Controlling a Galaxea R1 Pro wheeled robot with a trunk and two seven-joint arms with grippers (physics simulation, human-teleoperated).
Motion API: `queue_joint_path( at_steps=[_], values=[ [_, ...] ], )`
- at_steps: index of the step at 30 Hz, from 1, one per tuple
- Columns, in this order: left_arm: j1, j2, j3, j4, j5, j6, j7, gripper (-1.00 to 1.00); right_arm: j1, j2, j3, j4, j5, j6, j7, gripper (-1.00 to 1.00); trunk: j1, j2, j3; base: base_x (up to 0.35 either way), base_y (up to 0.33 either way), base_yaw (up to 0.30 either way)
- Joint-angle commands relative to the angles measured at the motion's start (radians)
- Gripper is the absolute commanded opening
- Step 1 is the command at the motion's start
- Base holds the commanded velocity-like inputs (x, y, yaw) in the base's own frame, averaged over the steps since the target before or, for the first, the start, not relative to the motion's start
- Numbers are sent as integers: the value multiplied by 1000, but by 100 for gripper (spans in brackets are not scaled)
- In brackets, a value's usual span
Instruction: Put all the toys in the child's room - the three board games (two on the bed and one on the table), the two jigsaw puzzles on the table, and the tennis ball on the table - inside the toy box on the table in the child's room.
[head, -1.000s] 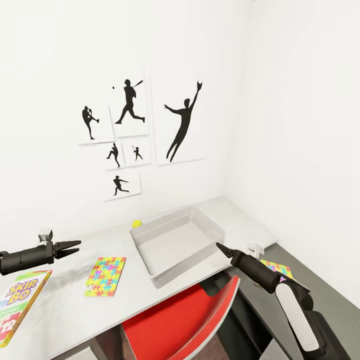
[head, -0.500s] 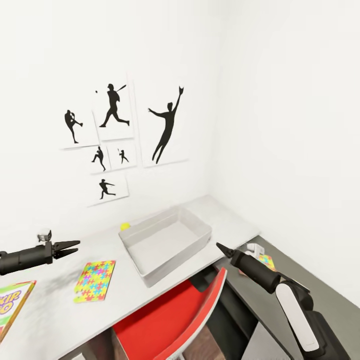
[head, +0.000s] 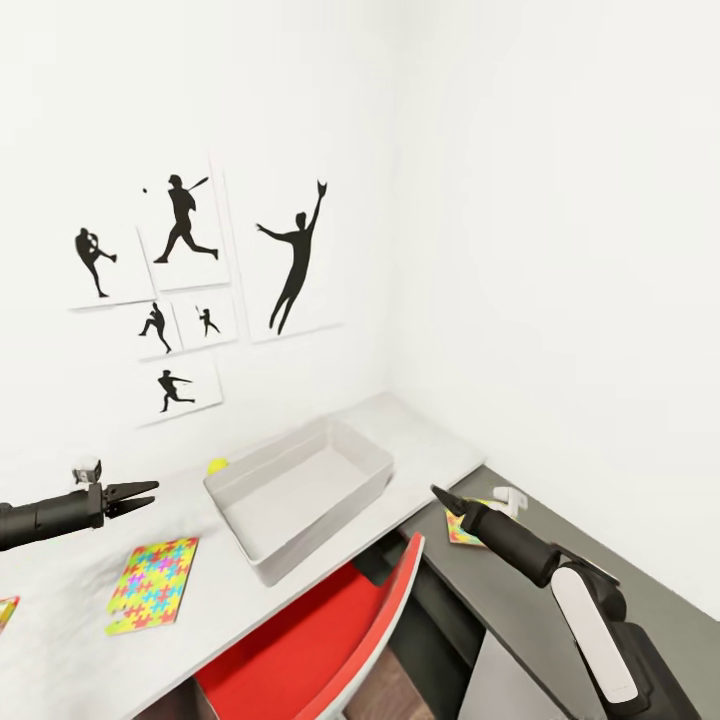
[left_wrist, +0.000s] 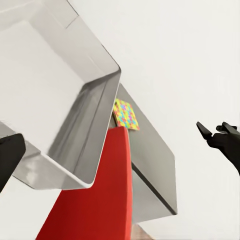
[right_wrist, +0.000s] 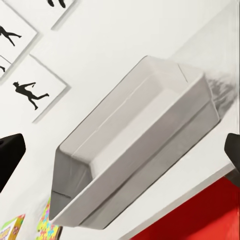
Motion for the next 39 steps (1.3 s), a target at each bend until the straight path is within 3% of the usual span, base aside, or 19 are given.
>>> queue_joint_path(
  at_steps=[1, 16, 39],
  values=[
    [-1, 0, 0, 0, 0, 11, -4, 100, -1, 0, -1, 0, -5, 7, 2, 100, 1, -2, -1, -6, 0, -220],
    [-1, 0, 0, 0, 0, 11, -3, 100, -1, 0, -2, 2, -6, 6, 2, 100, 1, -2, 17, -109, 0, -220],
    [0, 0, 0, 0, -1, 11, -2, 100, -1, 0, -3, 3, -5, 5, 2, 100, 1, -2, 44, -7, 0, -220]
  ],
)
